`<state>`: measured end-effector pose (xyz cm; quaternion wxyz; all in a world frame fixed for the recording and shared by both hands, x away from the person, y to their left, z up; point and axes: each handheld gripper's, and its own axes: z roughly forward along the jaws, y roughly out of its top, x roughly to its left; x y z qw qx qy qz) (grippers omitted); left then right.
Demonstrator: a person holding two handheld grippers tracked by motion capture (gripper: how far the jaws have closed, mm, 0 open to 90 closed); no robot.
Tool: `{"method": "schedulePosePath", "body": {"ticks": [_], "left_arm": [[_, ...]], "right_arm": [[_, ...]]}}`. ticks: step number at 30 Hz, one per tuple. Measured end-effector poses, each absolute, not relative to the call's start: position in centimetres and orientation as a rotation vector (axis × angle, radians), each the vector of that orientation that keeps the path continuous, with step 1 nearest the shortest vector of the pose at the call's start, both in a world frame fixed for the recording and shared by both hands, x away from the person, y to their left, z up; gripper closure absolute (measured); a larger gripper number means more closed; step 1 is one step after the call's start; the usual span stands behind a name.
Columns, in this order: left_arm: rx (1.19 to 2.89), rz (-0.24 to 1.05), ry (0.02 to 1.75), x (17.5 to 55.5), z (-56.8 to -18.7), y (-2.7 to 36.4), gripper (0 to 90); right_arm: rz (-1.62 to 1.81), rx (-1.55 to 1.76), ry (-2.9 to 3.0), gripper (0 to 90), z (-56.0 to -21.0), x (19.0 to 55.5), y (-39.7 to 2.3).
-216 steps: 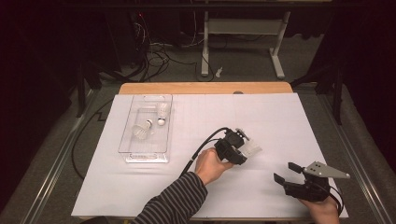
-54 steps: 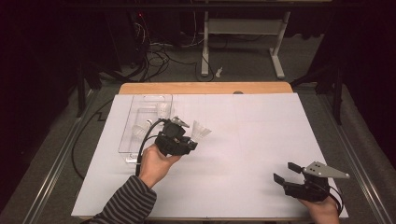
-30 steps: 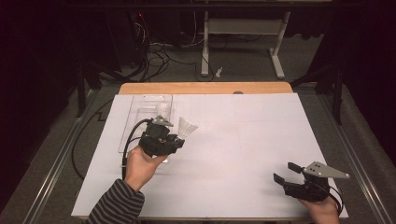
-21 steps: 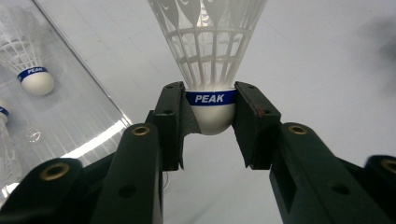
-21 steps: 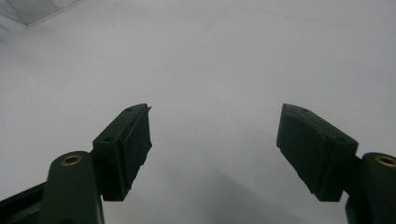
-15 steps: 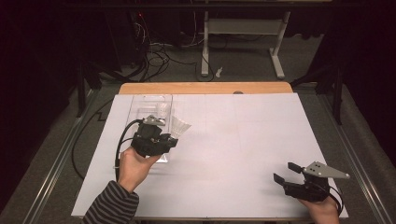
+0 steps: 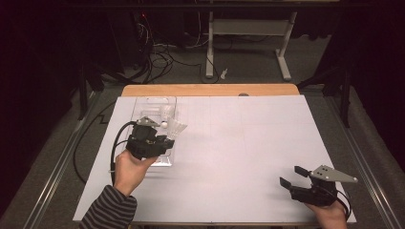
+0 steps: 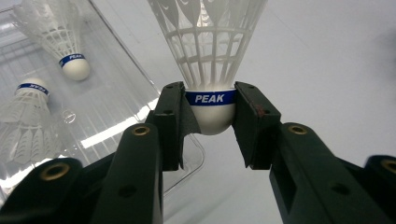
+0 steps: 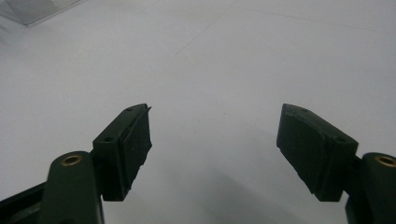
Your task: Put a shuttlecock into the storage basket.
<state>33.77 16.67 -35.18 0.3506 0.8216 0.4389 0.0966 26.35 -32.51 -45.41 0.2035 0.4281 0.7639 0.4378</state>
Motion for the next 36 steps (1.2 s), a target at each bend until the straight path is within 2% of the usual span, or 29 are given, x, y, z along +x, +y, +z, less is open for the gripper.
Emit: {"method": "schedulePosePath", "body": {"ticks": [36], "left_arm": [[2.072, 0.253, 1.26, 35.2, -35.8, 19.5, 64.9]], "right_arm": [[1.218, 1.194, 2.131, 26.6, -45.4, 26.3, -32.5]]}}
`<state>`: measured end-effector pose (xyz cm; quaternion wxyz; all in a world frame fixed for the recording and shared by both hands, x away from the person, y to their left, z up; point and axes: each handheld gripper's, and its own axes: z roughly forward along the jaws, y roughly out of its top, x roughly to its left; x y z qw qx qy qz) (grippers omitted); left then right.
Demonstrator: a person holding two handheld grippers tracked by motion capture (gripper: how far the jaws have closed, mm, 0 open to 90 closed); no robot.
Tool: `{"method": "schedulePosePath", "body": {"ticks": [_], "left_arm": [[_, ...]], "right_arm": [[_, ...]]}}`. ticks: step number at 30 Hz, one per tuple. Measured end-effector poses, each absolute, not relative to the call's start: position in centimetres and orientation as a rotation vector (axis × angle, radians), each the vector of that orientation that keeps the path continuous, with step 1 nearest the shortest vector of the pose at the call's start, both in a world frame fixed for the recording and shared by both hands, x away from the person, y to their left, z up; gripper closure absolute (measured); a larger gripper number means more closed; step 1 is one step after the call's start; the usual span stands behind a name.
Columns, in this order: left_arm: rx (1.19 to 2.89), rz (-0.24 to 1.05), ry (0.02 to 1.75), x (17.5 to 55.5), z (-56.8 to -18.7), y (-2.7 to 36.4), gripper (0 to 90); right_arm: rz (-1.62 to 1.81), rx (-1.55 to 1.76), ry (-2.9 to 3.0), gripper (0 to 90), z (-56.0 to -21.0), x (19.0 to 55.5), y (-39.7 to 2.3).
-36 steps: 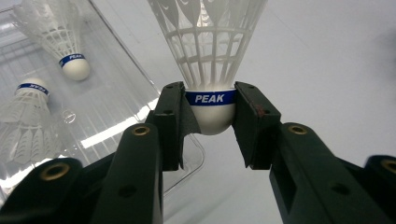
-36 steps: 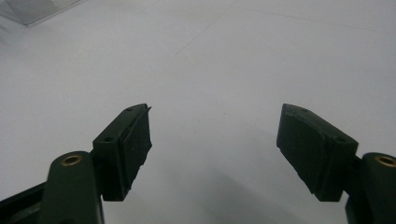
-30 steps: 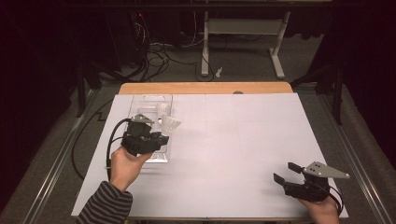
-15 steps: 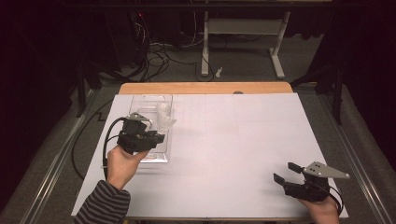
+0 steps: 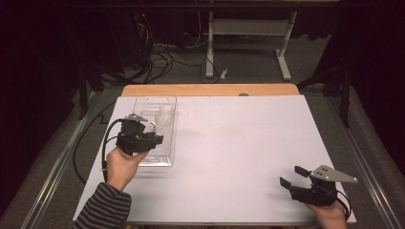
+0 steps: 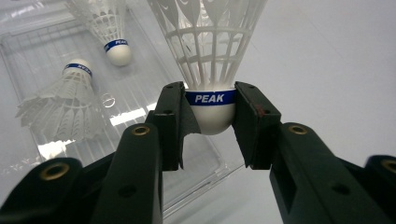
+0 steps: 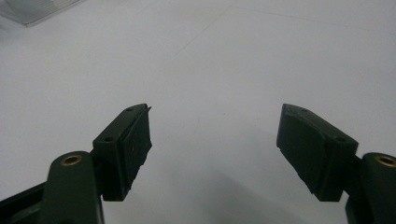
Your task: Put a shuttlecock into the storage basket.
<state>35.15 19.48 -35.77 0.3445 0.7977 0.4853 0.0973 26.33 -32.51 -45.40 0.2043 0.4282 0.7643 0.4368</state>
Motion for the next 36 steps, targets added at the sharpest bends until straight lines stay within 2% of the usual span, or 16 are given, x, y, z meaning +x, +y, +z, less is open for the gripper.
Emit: {"method": "schedulePosePath", "body": {"ticks": [36], "left_arm": [[2.066, 0.248, 1.396, 39.4, -37.1, 19.4, 64.9]], "right_arm": [[1.217, 1.195, 2.135, 26.6, -45.4, 26.3, -32.5]]}}
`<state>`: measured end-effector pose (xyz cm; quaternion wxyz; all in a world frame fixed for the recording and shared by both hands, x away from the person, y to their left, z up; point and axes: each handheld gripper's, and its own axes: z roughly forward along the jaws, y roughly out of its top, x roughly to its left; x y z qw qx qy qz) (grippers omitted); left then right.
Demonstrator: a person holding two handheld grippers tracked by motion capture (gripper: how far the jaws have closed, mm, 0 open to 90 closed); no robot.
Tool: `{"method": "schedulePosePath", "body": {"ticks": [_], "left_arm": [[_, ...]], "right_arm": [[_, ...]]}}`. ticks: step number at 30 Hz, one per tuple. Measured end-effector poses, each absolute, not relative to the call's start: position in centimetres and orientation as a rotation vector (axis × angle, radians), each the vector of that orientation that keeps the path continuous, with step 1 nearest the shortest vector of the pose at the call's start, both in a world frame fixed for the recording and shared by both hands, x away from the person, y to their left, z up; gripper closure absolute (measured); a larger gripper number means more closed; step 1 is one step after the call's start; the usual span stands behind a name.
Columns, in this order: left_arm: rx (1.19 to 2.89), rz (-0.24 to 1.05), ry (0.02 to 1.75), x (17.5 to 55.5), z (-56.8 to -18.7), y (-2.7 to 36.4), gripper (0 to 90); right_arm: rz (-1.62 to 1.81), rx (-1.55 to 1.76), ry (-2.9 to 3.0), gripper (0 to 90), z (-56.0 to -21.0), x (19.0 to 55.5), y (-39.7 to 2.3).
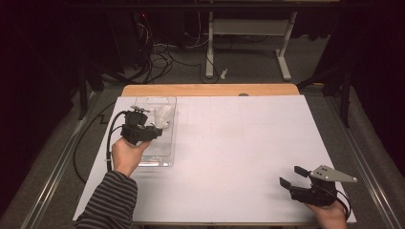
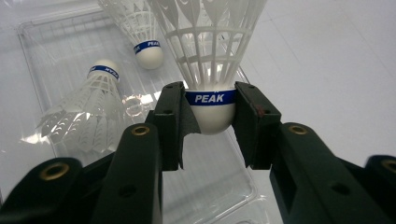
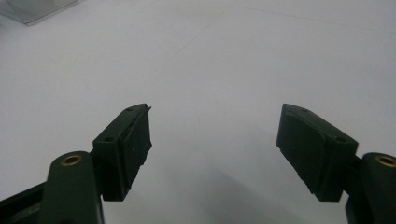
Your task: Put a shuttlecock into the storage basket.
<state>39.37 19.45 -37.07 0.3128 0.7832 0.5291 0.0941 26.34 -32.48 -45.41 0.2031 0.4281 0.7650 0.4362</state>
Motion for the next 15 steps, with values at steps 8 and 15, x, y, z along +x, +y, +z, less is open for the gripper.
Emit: {"method": "schedulePosePath", "body": {"ticks": [8, 15], "left_arm": [[2.081, 0.244, 1.423, 40.6, -37.4, 19.0, 64.9], [2.081, 0.246, 1.459, 41.5, -37.9, 18.6, 64.8]], "right_arm": [[1.22, 1.195, 2.135, 26.6, -45.4, 26.4, -32.5], [1.22, 1.194, 2.135, 26.6, -45.4, 26.4, -32.5]]}}
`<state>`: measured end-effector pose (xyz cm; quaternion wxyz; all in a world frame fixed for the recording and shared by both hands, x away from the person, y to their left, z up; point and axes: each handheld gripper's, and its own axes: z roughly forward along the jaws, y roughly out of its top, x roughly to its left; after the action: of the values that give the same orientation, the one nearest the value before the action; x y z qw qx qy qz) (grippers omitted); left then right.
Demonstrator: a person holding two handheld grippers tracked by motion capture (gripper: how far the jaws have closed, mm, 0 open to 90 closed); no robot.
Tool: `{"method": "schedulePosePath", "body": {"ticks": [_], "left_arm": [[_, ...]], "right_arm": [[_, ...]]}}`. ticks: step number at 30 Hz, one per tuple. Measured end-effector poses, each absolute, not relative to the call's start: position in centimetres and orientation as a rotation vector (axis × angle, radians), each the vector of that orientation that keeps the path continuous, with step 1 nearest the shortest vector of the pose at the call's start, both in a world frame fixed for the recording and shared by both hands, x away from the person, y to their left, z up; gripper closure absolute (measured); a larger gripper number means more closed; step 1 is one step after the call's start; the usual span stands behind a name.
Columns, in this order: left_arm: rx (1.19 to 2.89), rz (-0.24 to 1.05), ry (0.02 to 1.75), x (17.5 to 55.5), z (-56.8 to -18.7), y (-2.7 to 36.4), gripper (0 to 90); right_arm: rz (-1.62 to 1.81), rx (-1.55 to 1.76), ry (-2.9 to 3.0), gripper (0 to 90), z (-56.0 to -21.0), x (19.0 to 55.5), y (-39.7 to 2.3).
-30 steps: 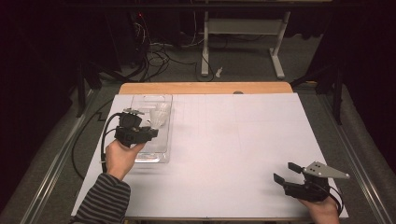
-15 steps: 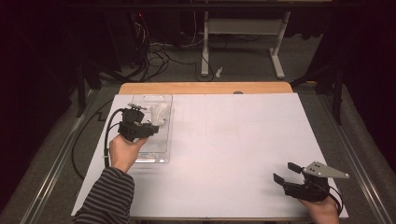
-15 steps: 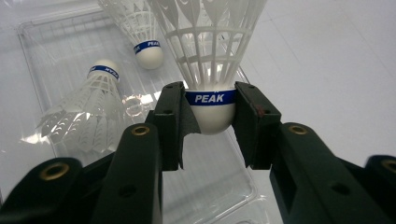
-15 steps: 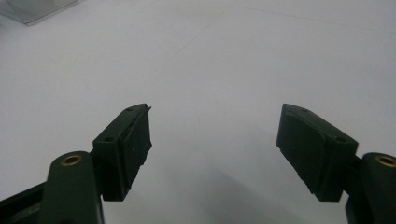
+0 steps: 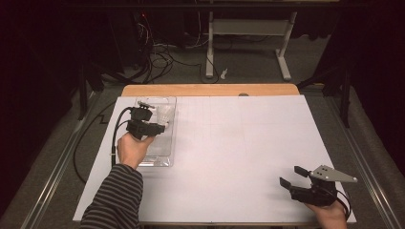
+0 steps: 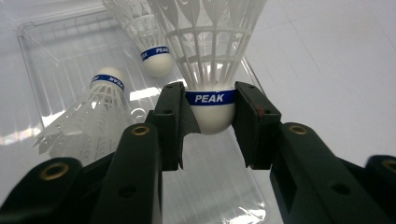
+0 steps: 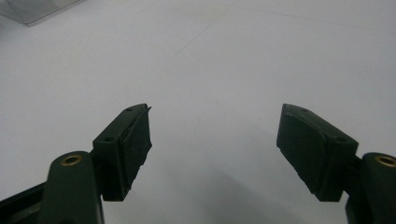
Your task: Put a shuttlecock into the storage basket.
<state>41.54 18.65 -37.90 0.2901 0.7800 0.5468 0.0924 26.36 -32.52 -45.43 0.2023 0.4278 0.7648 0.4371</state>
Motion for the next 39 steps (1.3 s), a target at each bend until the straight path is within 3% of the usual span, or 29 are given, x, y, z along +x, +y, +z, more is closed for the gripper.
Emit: {"method": "schedulePosePath", "body": {"ticks": [22, 28, 39], "left_arm": [[2.096, 0.211, 1.526, 43.0, -39.4, 18.7, 63.8], [2.102, 0.215, 1.532, 42.9, -39.4, 18.7, 49.4], [2.085, 0.243, 1.513, 42.5, -39.2, 18.7, 45.0]], "right_arm": [[1.222, 1.193, 2.137, 26.6, -45.4, 26.4, -32.5], [1.223, 1.194, 2.133, 26.6, -45.4, 26.3, -32.6], [1.224, 1.192, 2.133, 26.6, -45.4, 26.3, -32.5]]}}
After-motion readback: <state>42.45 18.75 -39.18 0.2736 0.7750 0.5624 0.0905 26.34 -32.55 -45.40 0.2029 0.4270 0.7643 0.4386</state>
